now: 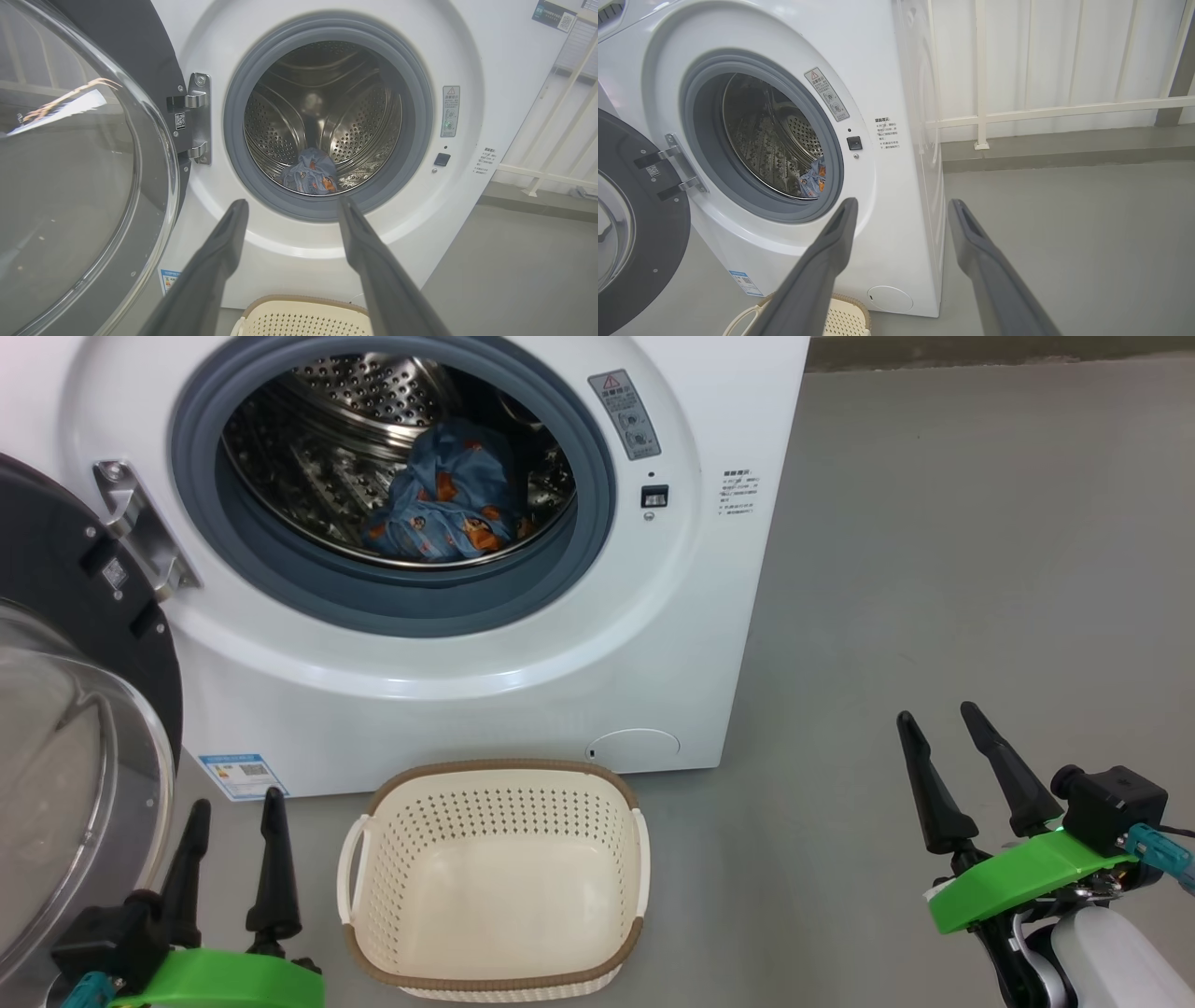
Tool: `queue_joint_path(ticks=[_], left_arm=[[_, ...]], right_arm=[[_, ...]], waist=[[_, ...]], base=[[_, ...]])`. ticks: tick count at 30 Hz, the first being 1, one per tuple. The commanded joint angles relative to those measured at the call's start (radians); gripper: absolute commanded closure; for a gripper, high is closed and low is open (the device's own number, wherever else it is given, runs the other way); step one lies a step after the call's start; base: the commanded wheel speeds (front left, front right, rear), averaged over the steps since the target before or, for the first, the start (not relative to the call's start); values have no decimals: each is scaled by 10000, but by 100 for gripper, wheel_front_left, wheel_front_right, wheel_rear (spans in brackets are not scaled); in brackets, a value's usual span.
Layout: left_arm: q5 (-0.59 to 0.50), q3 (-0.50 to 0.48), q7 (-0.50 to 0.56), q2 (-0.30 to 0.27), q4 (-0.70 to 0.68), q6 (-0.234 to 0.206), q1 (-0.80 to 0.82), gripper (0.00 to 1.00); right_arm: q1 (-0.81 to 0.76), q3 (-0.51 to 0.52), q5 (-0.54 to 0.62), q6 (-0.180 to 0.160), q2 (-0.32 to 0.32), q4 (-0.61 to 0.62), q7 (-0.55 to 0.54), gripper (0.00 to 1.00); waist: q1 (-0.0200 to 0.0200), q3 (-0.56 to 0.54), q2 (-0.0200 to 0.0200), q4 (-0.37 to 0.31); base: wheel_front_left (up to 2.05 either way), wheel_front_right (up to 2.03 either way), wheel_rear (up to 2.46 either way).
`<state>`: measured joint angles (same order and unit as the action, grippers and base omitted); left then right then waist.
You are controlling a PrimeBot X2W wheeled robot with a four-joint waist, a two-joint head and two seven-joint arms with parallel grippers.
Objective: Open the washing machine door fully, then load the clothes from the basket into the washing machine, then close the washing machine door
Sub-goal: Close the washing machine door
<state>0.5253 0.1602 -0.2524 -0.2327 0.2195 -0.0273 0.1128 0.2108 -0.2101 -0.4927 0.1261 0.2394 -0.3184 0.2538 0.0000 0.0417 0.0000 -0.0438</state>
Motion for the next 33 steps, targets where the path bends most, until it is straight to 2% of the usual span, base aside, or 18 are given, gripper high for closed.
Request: queue_joint_path(ticks=[1,10,19,33], left_arm=[[-56,-348,-93,-168,-151,21,209,0],[-106,-324,-93,-167,-95,4,231,0],[-129,-303,-93,-194,-42,-40,262,0],[-199,-205,-59,-179,22,-339,196,0]], right_arm=[[68,-142,-48,46,144,189,80,0],[61,-134,-55,46,140,177,80,0],[64,-119,-32,46,143,173,80,0],[-49,-306,-120,46,132,58,80,0]], waist=[[0,-1,0,1],[0,-16,0,38],[0,10,0,434],[0,-288,0,1734]], base=[[0,0,0],[0,0,0],[0,0,0],[0,0,0]])
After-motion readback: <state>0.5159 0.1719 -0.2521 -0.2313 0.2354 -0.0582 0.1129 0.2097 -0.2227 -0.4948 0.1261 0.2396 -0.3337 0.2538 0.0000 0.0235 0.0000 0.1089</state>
